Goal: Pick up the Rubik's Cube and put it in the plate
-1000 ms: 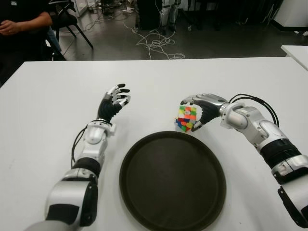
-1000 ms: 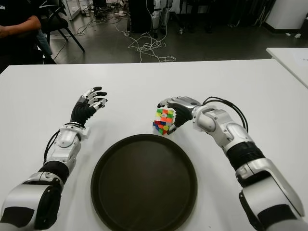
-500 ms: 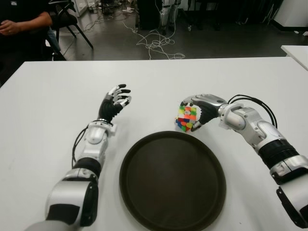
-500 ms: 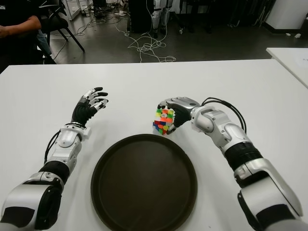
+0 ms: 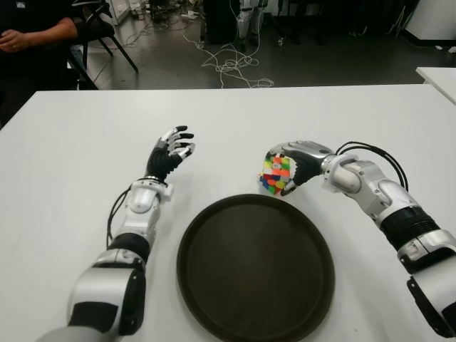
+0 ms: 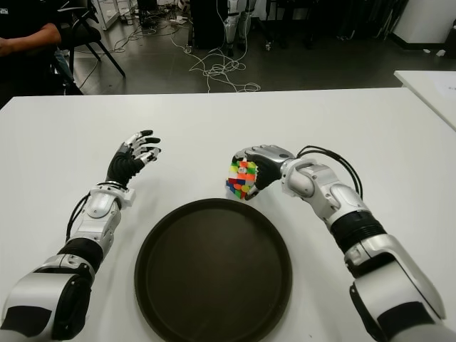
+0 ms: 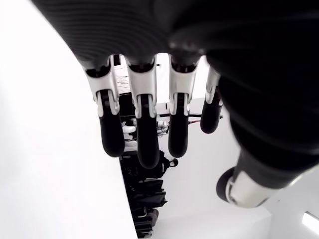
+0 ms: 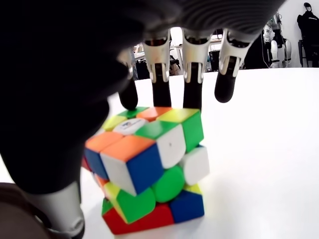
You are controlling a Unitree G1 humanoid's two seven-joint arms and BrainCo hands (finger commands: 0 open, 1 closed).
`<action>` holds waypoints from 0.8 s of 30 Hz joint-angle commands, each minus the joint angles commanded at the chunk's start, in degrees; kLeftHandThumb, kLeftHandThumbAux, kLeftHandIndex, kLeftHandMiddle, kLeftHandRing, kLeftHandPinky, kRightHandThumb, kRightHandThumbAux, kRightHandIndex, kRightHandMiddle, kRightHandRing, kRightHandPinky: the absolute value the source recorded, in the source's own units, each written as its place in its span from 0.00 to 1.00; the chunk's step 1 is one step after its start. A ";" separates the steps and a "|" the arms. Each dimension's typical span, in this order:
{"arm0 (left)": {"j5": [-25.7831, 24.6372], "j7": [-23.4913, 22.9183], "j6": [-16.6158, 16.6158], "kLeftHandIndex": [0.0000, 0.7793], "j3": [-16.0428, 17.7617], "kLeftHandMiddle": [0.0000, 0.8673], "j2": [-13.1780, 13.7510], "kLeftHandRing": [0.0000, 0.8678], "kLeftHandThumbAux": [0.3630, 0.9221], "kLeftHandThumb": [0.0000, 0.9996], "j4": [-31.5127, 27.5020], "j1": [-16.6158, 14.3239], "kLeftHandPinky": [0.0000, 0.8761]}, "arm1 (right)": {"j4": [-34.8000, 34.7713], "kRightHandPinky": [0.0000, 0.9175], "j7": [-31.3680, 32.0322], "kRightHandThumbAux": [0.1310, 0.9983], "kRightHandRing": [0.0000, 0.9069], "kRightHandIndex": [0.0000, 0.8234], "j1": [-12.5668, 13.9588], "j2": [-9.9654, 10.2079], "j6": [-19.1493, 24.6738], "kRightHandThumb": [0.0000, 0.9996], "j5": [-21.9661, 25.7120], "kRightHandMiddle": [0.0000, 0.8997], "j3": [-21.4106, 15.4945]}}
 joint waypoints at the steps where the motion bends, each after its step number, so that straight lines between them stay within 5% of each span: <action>1: -0.01 0.00 0.00 0.27 0.01 0.33 -0.01 0.35 0.64 0.28 0.01 0.00 0.36 | 0.30 0.22 -0.19 0.76 0.24 0.25 -0.04 0.09 -0.11 0.00 -0.04 0.24 0.07; 24: -0.54 -0.34 0.21 0.26 0.32 0.32 -0.20 0.35 0.66 0.29 -0.18 0.10 0.34 | 9.50 0.20 -6.18 0.77 0.24 0.27 -2.37 2.40 -2.87 0.00 -0.10 0.25 1.49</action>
